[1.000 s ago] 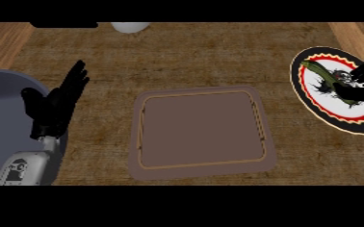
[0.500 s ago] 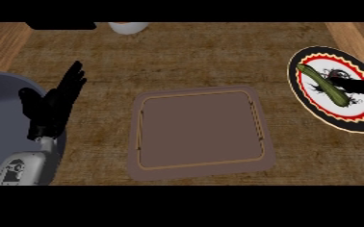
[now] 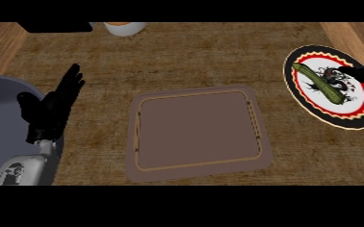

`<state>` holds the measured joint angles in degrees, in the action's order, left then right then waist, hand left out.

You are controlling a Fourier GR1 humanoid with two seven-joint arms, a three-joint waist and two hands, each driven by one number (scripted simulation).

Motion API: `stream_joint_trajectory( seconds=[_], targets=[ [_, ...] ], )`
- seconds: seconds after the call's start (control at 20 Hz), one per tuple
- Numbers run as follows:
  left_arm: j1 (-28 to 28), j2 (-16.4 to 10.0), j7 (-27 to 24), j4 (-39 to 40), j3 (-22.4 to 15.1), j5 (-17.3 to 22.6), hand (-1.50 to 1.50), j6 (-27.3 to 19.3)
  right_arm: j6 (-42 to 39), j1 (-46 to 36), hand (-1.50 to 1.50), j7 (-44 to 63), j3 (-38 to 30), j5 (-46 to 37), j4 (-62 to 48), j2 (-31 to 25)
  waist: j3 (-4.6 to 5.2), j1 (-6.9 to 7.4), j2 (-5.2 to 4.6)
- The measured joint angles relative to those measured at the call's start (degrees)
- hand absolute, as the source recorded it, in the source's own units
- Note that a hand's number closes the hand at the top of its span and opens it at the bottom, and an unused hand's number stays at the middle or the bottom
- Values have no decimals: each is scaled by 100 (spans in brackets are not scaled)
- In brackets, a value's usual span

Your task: Pick the squash from the tray and place it in the plate

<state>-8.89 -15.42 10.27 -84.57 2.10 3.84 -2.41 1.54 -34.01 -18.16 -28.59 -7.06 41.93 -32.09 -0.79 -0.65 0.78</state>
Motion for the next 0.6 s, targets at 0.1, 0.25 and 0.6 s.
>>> stream_joint_trajectory(
  seconds=[0.1,0.25,0.6],
  targets=[
    [31,31,12,-83,-27,-24,0,-3,-385,99,-150,96,-128,260,-39,-83,8,18,-9],
    [-98,-76,-17,131,109,48,0,133,-794,280,-150,148,-217,515,21,-185,-9,26,-9],
    [-148,30,-59,155,71,-102,0,86,-1164,733,-150,-526,-399,718,-239,-471,-14,78,-18]
  ],
)
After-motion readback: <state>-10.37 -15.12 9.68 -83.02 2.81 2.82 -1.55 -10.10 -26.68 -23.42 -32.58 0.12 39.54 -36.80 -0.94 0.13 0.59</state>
